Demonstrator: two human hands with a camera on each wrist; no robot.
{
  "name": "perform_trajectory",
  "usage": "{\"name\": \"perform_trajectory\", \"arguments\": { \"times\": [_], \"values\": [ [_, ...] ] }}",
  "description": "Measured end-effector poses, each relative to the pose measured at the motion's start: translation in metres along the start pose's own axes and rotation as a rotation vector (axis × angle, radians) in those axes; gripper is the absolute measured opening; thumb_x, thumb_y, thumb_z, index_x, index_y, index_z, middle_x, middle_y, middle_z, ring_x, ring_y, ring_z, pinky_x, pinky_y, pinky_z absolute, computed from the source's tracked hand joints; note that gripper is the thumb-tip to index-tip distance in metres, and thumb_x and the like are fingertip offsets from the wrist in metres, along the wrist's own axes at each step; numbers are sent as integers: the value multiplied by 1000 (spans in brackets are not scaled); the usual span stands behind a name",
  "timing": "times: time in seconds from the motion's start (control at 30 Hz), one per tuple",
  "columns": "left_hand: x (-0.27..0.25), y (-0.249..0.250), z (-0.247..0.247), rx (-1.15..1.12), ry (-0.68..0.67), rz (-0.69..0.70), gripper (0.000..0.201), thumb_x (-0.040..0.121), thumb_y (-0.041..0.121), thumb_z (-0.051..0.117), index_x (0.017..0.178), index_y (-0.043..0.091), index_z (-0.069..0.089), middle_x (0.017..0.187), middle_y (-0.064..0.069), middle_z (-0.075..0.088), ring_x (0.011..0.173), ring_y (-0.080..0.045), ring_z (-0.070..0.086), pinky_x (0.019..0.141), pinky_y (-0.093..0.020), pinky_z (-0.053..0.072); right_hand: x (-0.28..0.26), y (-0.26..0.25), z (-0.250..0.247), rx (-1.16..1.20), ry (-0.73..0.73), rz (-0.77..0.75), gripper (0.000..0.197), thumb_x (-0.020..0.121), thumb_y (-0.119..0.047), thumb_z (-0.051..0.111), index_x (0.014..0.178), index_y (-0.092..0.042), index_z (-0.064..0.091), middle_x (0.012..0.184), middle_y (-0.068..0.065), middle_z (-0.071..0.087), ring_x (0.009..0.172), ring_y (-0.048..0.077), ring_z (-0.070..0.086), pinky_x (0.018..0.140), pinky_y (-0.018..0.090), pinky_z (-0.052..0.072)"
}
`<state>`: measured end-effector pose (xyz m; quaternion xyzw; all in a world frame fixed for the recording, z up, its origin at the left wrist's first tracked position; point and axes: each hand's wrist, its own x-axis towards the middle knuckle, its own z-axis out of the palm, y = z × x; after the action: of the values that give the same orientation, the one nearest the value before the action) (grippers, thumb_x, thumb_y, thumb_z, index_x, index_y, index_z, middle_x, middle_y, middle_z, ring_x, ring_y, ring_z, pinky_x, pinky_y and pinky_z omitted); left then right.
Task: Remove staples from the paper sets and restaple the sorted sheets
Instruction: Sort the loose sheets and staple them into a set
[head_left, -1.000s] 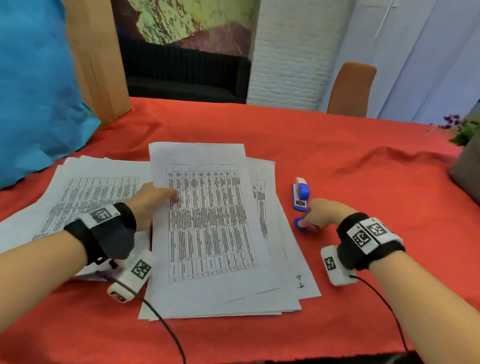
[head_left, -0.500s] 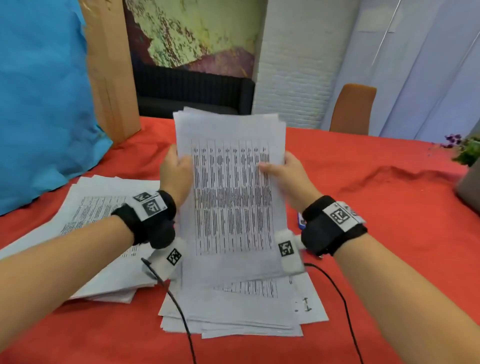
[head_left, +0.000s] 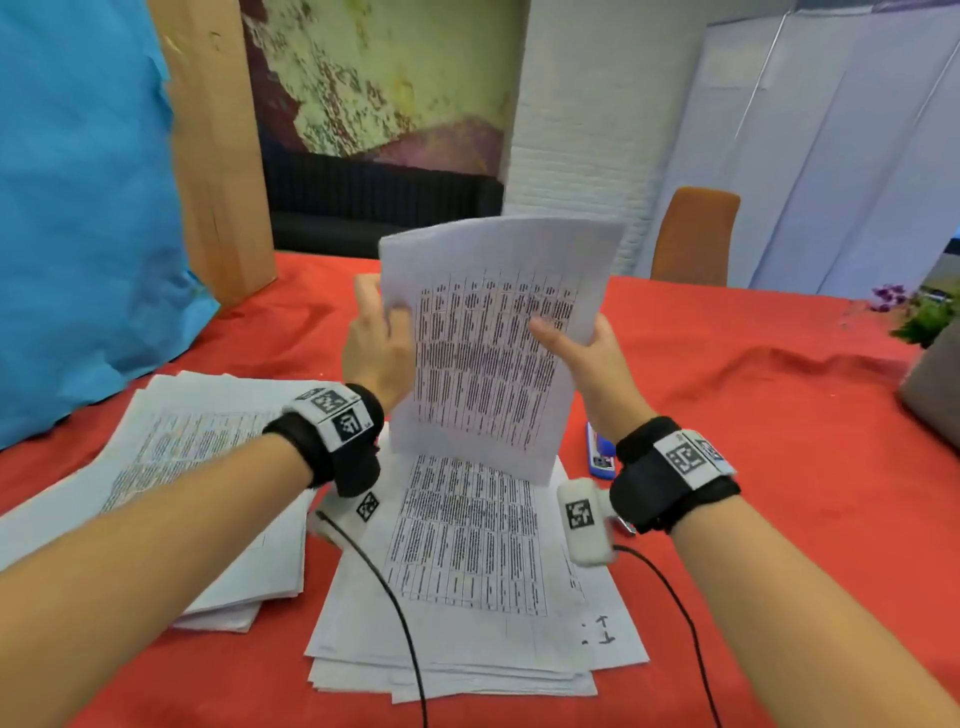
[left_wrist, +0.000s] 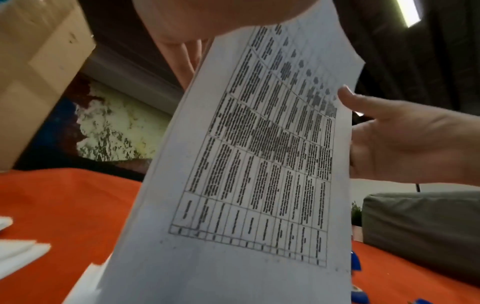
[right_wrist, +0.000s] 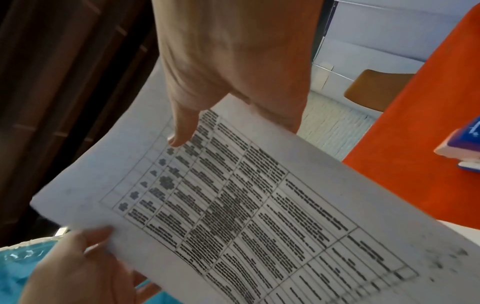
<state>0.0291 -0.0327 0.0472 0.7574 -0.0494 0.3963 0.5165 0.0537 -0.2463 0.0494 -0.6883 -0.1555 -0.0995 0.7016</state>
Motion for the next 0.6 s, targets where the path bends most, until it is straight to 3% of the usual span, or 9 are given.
{"name": "perform_trajectory", "arguments": {
  "times": [0.1, 0.17, 0.23, 0.37, 0.4, 0.5, 0.6],
  "values": [
    [15, 19, 10, -45, 5, 191, 22, 89, 19, 32, 105, 9, 44, 60, -11, 50, 49, -27, 46, 47, -43, 40, 8, -23, 13, 18, 76, -114, 43, 81, -19, 75, 119, -4, 60, 108, 6, 71, 99, 17, 68, 88, 34, 53],
    [24, 33, 14, -90, 48, 259, 16, 94, 16, 33, 103, 9, 45, 54, -1, 42, 43, -14, 39, 43, -32, 33, 12, -41, 18, 63, 103, -189, 26, 86, -9, 69, 111, -7, 62, 102, 2, 71, 93, 13, 69, 82, 27, 54],
    [26, 33, 14, -161, 124, 227, 10, 95, 16, 35, 100, 11, 42, 56, 7, 39, 44, -6, 34, 45, -28, 29, 10, -47, 16, 116, 67, -207, 24, 87, -7, 67, 109, -12, 60, 105, 2, 71, 96, 12, 68, 82, 23, 53],
    [11, 2, 11, -144, 51, 117, 20, 91, 25, 34, 98, 13, 49, 69, -14, 54, 56, -23, 45, 53, -47, 44, -3, -18, 2, 64, 1, -99, 42, 84, -11, 70, 124, -4, 59, 118, 8, 68, 109, 17, 65, 92, 28, 50],
    [9, -1, 11, -134, 42, 124, 19, 91, 26, 34, 95, 16, 50, 71, -14, 56, 59, -22, 47, 56, -46, 46, -6, -14, 2, 81, 14, -68, 41, 84, -11, 71, 123, -4, 61, 117, 8, 69, 109, 17, 65, 93, 30, 49],
    [12, 21, 13, -195, 106, 208, 11, 93, 24, 35, 87, 20, 44, 64, 10, 43, 53, 1, 40, 54, -23, 37, -5, -23, 9, 161, 74, -93, 29, 85, -9, 69, 114, -6, 66, 113, 9, 70, 106, 20, 67, 94, 35, 52],
    [27, 42, 14, -240, 230, 261, 13, 99, 13, 35, 90, 22, 36, 64, 13, 38, 51, 2, 39, 52, -18, 30, 3, -42, 12, 215, 65, -188, 21, 85, -8, 70, 105, -12, 68, 111, 10, 71, 107, 24, 66, 95, 38, 52]
  ]
}}
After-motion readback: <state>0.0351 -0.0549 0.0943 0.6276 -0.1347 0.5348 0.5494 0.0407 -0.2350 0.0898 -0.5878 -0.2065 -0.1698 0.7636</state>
